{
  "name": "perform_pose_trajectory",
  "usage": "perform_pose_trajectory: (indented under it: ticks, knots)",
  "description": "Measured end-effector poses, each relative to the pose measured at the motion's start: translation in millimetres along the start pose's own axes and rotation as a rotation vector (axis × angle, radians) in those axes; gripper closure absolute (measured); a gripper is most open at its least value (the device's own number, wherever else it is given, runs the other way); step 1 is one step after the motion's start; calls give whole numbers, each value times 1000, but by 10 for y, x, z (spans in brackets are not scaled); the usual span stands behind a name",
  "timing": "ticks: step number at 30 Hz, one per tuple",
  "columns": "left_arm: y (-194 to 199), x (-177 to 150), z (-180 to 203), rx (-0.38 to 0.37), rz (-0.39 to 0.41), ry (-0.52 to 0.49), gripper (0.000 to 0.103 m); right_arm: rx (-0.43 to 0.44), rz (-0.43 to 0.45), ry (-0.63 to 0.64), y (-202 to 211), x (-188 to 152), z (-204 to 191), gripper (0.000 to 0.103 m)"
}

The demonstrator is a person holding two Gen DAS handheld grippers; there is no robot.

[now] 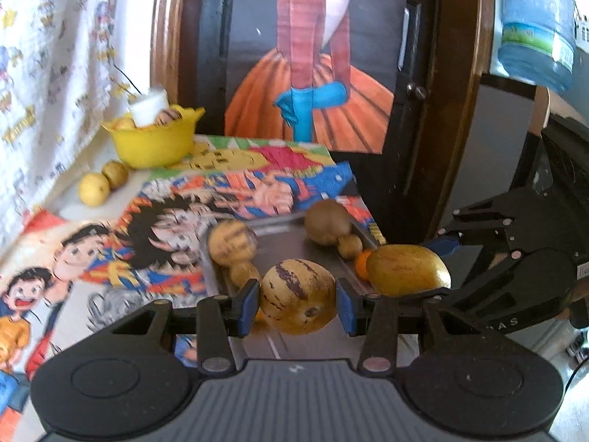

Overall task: Organize fruits
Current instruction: 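Carry the pepino and mango onto the metal tray and open both tools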

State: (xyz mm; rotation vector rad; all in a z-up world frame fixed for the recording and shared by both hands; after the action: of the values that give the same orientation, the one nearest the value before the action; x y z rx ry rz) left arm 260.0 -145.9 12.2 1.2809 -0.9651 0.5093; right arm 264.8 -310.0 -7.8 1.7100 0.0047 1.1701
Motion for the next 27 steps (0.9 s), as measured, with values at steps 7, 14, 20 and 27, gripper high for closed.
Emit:
perform_pose_trajectory:
  ticks: [7,14,20,27]
  knots:
    - [-199,-194,43,23,-59,-11,55,-37,0,14,-119,-112,54,48]
    - [-295,-247,14,47,-73,-20,55,-53,24,18,-202,-115,85,48]
    - [-324,-230,-8,63,-66,-12,54,-66,46,30,-224,-108,79,47]
    - [-338,-240,-30,66,-61,-2,52,-107,72,57,-184,-149,33,47]
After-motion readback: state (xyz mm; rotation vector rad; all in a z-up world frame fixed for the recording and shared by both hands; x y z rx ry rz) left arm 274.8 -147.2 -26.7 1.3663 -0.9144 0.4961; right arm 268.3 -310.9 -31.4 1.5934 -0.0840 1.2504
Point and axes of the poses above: each gripper's, at about its wrist camera, not at the fingertips, and y roughly against the way its jaws point, z to its right, x to its top, the point moved 5 cm from there along -y, roughly the way its jaws point, and after that the axes turned 10 degrees about x, right-handed, at the moved point
